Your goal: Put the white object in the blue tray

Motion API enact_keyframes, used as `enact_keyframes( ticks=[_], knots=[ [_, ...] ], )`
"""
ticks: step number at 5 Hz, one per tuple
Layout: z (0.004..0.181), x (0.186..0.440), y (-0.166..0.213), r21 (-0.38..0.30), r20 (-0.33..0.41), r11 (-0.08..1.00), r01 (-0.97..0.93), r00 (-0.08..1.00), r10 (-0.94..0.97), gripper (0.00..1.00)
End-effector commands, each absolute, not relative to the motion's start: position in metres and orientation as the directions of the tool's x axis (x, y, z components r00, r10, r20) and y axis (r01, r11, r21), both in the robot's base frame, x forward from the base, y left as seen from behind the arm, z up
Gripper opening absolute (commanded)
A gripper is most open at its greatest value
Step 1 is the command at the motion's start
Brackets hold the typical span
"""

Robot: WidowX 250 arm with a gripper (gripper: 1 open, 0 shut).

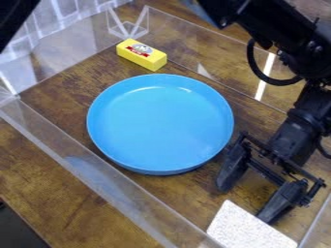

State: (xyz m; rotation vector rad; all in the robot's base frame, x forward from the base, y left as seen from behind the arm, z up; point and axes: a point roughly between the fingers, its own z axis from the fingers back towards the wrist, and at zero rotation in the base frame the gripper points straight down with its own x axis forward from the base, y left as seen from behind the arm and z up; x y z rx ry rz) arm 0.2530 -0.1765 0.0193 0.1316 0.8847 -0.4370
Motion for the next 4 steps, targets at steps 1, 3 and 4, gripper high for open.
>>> enact_keyframes(
  ticks=[1,3,4],
  knots=[
    [0.0251,0.2487,-0.1794,-0.084,-0.779,0.888,0.452,0.526,-0.342,0.00],
    [0.0272,0.2525,-0.1756,-0.078,-0.786,0.886,0.457,0.518,-0.337,0.00],
    [0.0283,0.2544,-0.1733,-0.075,-0.790,0.885,0.459,0.514,-0.333,0.00]
  ],
)
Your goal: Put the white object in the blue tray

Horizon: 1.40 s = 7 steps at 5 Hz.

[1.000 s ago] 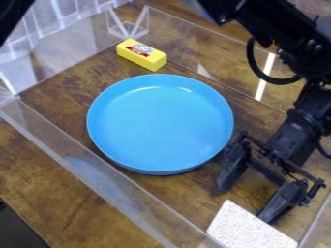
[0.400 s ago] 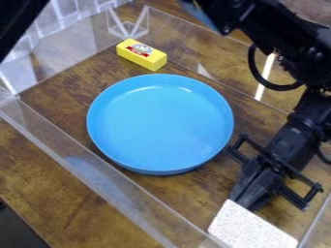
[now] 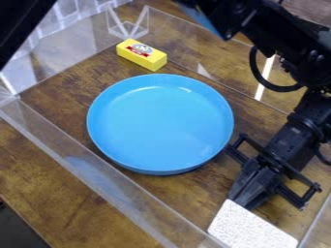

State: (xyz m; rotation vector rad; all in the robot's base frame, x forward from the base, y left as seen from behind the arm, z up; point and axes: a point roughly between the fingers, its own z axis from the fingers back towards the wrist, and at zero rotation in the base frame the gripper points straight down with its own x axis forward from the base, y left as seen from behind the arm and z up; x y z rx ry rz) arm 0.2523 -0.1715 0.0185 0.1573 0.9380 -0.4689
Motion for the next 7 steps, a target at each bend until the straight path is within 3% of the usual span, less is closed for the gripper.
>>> enact_keyframes(
  ticks=[1,7],
  knots=[
    [0.029,0.256,-0.171,-0.070,-0.795,0.884,0.461,0.510,-0.329,0.00],
    [0.038,0.259,-0.157,-0.028,-0.820,0.873,0.487,0.488,-0.299,0.00]
  ],
)
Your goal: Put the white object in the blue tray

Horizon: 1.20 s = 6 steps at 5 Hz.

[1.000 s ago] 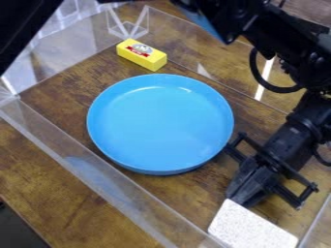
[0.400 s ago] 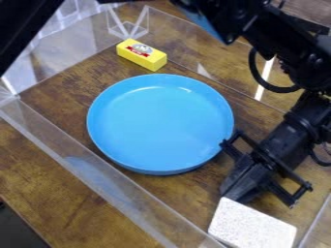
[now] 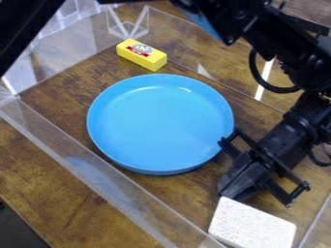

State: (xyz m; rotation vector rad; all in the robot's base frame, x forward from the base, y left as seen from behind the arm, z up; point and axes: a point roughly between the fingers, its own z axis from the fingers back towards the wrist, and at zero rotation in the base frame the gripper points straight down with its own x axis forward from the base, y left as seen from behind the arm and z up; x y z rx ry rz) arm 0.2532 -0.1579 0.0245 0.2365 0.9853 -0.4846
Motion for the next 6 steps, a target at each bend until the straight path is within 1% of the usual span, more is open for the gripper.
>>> enact_keyframes(
  ticks=[1,6],
  knots=[
    [0.0393,0.2599,-0.1566,-0.022,-0.822,0.870,0.493,0.486,-0.296,0.00],
    [0.0456,0.2617,-0.1547,-0.008,-0.833,0.856,0.516,0.471,-0.292,0.00]
  ],
)
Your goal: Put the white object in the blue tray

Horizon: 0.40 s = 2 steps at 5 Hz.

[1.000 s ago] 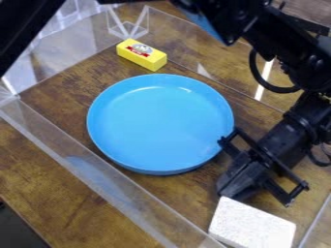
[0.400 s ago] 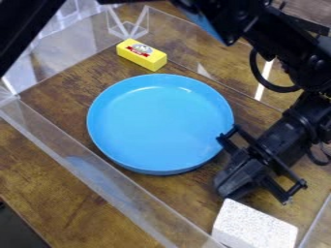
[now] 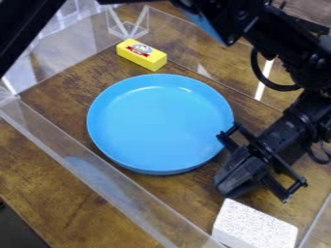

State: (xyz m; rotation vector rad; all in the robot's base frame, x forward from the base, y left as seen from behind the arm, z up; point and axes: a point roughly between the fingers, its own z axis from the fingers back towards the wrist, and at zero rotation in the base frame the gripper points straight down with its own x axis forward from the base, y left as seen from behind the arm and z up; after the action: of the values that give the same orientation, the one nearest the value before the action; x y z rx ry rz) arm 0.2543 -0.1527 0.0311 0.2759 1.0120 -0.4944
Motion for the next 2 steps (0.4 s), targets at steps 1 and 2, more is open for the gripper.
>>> enact_keyframes(
  ticks=[1,2],
  knots=[
    [0.0468,0.2612,-0.1545,-0.008,-0.834,0.855,0.519,0.468,-0.292,0.00],
    [0.0480,0.2607,-0.1542,-0.008,-0.836,0.853,0.522,0.465,-0.292,0.00]
  ],
)
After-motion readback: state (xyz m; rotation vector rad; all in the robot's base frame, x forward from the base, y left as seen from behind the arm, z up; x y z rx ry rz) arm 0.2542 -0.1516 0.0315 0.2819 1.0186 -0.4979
